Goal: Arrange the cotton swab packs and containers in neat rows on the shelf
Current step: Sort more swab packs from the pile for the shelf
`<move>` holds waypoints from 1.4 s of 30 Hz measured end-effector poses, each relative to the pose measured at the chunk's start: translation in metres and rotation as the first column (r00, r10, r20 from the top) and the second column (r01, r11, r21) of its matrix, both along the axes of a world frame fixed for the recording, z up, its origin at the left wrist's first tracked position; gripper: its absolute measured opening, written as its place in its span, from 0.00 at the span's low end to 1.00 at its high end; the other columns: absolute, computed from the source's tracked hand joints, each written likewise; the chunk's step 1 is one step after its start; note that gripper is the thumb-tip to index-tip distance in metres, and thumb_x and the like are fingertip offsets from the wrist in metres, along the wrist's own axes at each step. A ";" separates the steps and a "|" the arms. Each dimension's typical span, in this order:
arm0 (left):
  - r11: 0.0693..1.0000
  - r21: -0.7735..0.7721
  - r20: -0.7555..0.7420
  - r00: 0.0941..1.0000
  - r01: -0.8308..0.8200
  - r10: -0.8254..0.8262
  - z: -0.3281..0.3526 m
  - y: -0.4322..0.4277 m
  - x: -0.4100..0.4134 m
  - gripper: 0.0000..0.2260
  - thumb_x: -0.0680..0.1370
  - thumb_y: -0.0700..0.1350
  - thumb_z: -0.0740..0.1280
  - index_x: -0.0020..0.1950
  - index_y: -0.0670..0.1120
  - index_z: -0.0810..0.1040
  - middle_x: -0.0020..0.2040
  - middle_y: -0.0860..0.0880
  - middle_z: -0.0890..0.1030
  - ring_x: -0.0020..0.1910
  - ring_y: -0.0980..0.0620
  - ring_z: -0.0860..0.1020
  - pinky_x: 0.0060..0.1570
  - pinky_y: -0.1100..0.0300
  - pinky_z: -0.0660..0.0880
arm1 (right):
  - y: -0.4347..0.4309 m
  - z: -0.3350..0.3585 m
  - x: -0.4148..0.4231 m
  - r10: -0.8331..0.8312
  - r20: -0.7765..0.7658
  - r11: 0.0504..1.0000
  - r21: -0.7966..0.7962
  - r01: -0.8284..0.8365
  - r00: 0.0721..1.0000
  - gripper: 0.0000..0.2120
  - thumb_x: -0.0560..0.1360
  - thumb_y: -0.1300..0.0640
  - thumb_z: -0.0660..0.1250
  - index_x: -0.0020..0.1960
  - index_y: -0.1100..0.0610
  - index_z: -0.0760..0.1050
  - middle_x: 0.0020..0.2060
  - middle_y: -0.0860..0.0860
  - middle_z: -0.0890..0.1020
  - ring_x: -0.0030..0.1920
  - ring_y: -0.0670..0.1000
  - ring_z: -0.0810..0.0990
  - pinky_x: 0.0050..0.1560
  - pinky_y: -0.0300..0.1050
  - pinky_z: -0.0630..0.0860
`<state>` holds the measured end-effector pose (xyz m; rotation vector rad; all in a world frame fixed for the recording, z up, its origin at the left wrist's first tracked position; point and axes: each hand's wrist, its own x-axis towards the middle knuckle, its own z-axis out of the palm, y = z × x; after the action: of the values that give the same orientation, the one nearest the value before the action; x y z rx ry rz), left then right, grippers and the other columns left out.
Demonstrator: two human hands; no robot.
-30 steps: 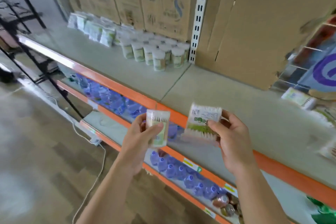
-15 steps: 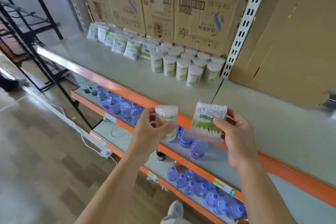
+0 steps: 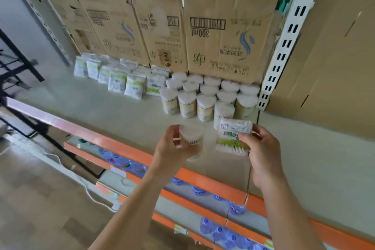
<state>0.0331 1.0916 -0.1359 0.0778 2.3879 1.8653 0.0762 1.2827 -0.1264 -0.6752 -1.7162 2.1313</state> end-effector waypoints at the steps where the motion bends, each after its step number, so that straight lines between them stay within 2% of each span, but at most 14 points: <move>1: 1.000 -0.010 0.002 1.000 0.017 -0.017 -0.003 0.002 -0.006 0.22 0.65 0.40 0.78 0.50 0.57 0.72 0.47 0.55 0.79 0.46 0.55 0.79 0.46 0.60 0.76 | 0.002 -0.002 -0.002 -0.015 0.013 1.000 0.007 0.015 1.000 0.12 0.72 0.69 0.67 0.49 0.55 0.81 0.38 0.51 0.85 0.41 0.52 0.81 0.42 0.47 0.75; 5: 0.994 -0.059 -0.054 0.994 0.092 -0.095 -0.009 0.014 -0.030 0.22 0.61 0.47 0.76 0.50 0.58 0.72 0.47 0.59 0.79 0.43 0.65 0.77 0.42 0.67 0.75 | 0.006 -0.008 -0.007 -0.086 0.049 0.996 0.022 0.085 0.995 0.13 0.72 0.69 0.68 0.50 0.55 0.81 0.42 0.55 0.85 0.44 0.57 0.83 0.47 0.53 0.78; 8: 0.980 -0.096 -0.090 0.979 0.174 -0.183 -0.011 0.022 -0.045 0.24 0.64 0.42 0.79 0.55 0.53 0.72 0.50 0.56 0.78 0.45 0.64 0.76 0.40 0.76 0.70 | 0.007 -0.007 -0.009 -0.170 0.059 0.985 0.035 0.168 0.984 0.12 0.72 0.69 0.67 0.47 0.54 0.81 0.42 0.56 0.85 0.40 0.54 0.82 0.39 0.44 0.78; 13: 0.926 -0.187 -0.157 0.921 0.328 -0.357 -0.026 0.047 -0.042 0.24 0.61 0.52 0.76 0.51 0.61 0.68 0.49 0.59 0.76 0.47 0.65 0.74 0.41 0.69 0.73 | 0.013 -0.009 -0.007 -0.309 0.072 0.951 0.051 0.306 0.948 0.13 0.71 0.70 0.67 0.48 0.55 0.82 0.43 0.58 0.85 0.45 0.58 0.82 0.48 0.53 0.77; 15: 0.931 -0.185 -0.171 0.922 0.315 -0.347 -0.033 0.060 -0.038 0.25 0.62 0.52 0.76 0.54 0.60 0.69 0.49 0.61 0.76 0.48 0.66 0.74 0.43 0.62 0.76 | 0.020 -0.010 -0.006 -0.376 0.071 0.926 0.056 0.373 0.924 0.12 0.69 0.67 0.68 0.47 0.54 0.82 0.43 0.58 0.84 0.45 0.59 0.82 0.48 0.55 0.77; 18: 0.943 -0.163 -0.189 0.928 0.291 -0.320 -0.036 0.075 -0.034 0.26 0.64 0.50 0.78 0.58 0.51 0.71 0.52 0.55 0.76 0.49 0.59 0.75 0.47 0.56 0.78 | 0.029 -0.012 -0.003 -0.454 0.076 0.891 0.061 0.450 0.888 0.10 0.65 0.64 0.68 0.44 0.54 0.82 0.41 0.58 0.83 0.43 0.57 0.80 0.45 0.52 0.74; 22: 0.949 -0.199 -0.213 0.934 0.247 -0.288 -0.032 0.093 -0.026 0.26 0.66 0.48 0.78 0.59 0.46 0.72 0.52 0.53 0.72 0.48 0.55 0.73 0.47 0.62 0.72 | 0.039 -0.018 0.003 -0.493 0.066 0.870 0.069 0.489 0.868 0.11 0.65 0.65 0.68 0.46 0.55 0.81 0.40 0.57 0.82 0.42 0.56 0.79 0.44 0.50 0.73; 26: 0.960 -0.229 -0.157 0.967 0.163 -0.202 -0.033 0.108 -0.024 0.21 0.68 0.51 0.76 0.56 0.46 0.73 0.48 0.53 0.72 0.45 0.53 0.72 0.44 0.64 0.67 | 0.052 -0.016 0.005 -0.542 0.036 0.840 0.050 0.540 0.840 0.14 0.71 0.73 0.64 0.45 0.54 0.79 0.35 0.52 0.82 0.37 0.52 0.80 0.37 0.43 0.75; 29: 0.967 -0.240 -0.139 0.983 0.083 -0.119 -0.034 0.118 -0.025 0.19 0.68 0.51 0.75 0.53 0.46 0.73 0.45 0.52 0.73 0.43 0.52 0.72 0.41 0.63 0.65 | 0.063 -0.011 0.006 -0.515 0.001 0.857 0.024 0.515 0.857 0.14 0.72 0.73 0.64 0.45 0.56 0.79 0.33 0.50 0.83 0.34 0.49 0.81 0.33 0.39 0.77; 33: 0.977 -0.212 -0.087 0.995 0.023 -0.042 -0.032 0.127 -0.026 0.19 0.67 0.51 0.76 0.50 0.49 0.70 0.46 0.53 0.73 0.45 0.52 0.72 0.41 0.63 0.65 | 0.070 -0.007 0.005 -0.441 -0.020 0.897 0.020 0.442 0.897 0.15 0.72 0.74 0.63 0.45 0.56 0.79 0.32 0.48 0.83 0.34 0.47 0.81 0.33 0.37 0.77; 37: 0.981 -0.175 -0.100 0.990 0.077 -0.096 -0.032 0.120 -0.018 0.15 0.67 0.53 0.76 0.42 0.50 0.71 0.37 0.54 0.74 0.34 0.58 0.71 0.33 0.69 0.65 | 0.074 -0.001 0.008 -0.291 -0.039 0.957 -0.018 0.291 0.956 0.14 0.71 0.76 0.60 0.46 0.60 0.78 0.35 0.54 0.82 0.34 0.50 0.81 0.32 0.42 0.77; 39: 0.983 0.028 -0.060 0.982 0.183 -0.181 -0.027 0.115 -0.013 0.13 0.69 0.57 0.72 0.42 0.49 0.77 0.33 0.51 0.78 0.31 0.59 0.74 0.33 0.65 0.72 | 0.073 0.001 0.009 -0.177 -0.053 0.984 -0.039 0.175 0.983 0.12 0.70 0.75 0.61 0.45 0.61 0.78 0.35 0.56 0.83 0.35 0.53 0.82 0.33 0.45 0.78; 41: 0.928 0.240 0.049 0.951 0.285 -0.305 -0.015 0.110 -0.012 0.17 0.70 0.59 0.69 0.46 0.46 0.81 0.34 0.49 0.80 0.34 0.56 0.77 0.37 0.58 0.75 | 0.069 0.003 0.008 -0.069 -0.055 0.997 -0.044 0.067 0.996 0.10 0.65 0.69 0.66 0.45 0.61 0.78 0.37 0.57 0.83 0.37 0.55 0.83 0.35 0.47 0.79; 42: 0.903 0.279 0.078 0.930 0.327 -0.360 -0.009 0.108 -0.013 0.16 0.71 0.57 0.68 0.47 0.45 0.82 0.36 0.47 0.81 0.36 0.55 0.77 0.37 0.58 0.76 | 0.066 0.004 0.007 -0.029 -0.054 0.999 -0.044 0.026 0.998 0.11 0.63 0.66 0.67 0.45 0.61 0.78 0.38 0.58 0.83 0.38 0.56 0.83 0.35 0.48 0.79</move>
<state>0.0206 1.1993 -0.1449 0.3666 1.8824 1.9294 0.0836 1.3484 -0.1229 -0.6420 -1.6274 2.1534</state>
